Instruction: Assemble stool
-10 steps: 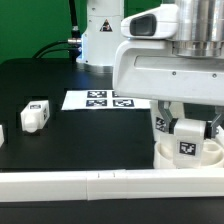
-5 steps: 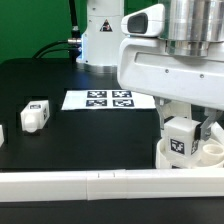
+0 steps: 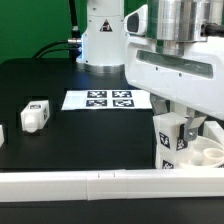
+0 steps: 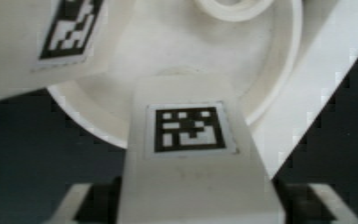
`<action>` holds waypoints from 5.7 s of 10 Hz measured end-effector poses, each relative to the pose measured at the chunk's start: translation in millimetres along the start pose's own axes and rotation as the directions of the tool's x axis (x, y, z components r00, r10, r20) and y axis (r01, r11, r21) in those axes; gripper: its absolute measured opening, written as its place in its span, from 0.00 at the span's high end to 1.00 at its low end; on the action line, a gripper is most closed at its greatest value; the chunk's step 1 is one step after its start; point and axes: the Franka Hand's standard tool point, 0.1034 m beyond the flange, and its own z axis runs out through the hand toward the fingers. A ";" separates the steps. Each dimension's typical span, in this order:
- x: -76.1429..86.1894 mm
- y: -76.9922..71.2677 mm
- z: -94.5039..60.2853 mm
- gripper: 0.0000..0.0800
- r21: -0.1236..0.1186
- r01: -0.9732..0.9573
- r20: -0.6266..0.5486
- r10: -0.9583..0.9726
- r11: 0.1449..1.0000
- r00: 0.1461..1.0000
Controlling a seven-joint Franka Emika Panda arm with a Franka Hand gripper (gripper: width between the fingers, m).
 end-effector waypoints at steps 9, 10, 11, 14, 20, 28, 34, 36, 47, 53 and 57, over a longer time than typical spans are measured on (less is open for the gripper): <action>16.2 -5.9 -50.5 0.19 0.077 0.026 0.020 -0.027 0.997 0.999; 21.8 2.5 -51.7 0.19 0.086 0.114 0.016 -0.116 0.990 0.993; 27.0 17.6 -55.6 0.19 0.090 0.146 0.029 -0.149 0.985 0.988; 29.0 31.9 -54.1 0.19 0.085 0.340 0.017 -0.342 0.937 0.939; 39.9 78.1 -37.6 0.19 0.100 0.481 0.044 -0.487 0.871 0.873; 63.7 126.3 -27.5 0.19 0.123 0.897 0.036 -0.905 0.425 0.424; 75.7 157.6 -12.4 0.19 0.117 0.918 0.082 -0.925 0.379 0.372; 87.3 183.8 -8.3 0.19 0.094 0.911 0.158 -0.910 0.401 0.384; 100.7 244.9 12.4 0.19 0.058 0.861 0.231 -0.846 0.506 0.481; 100.1 274.7 43.6 0.19 0.013 0.846 0.270 -0.816 0.534 0.511; 97.6 274.1 46.0 0.60 0.010 0.840 0.273 -0.810 0.542 0.519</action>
Offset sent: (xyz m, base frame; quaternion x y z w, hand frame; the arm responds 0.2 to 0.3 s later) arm -0.0151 -0.0114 0.0559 0.0182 -0.0432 -0.0179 0.9987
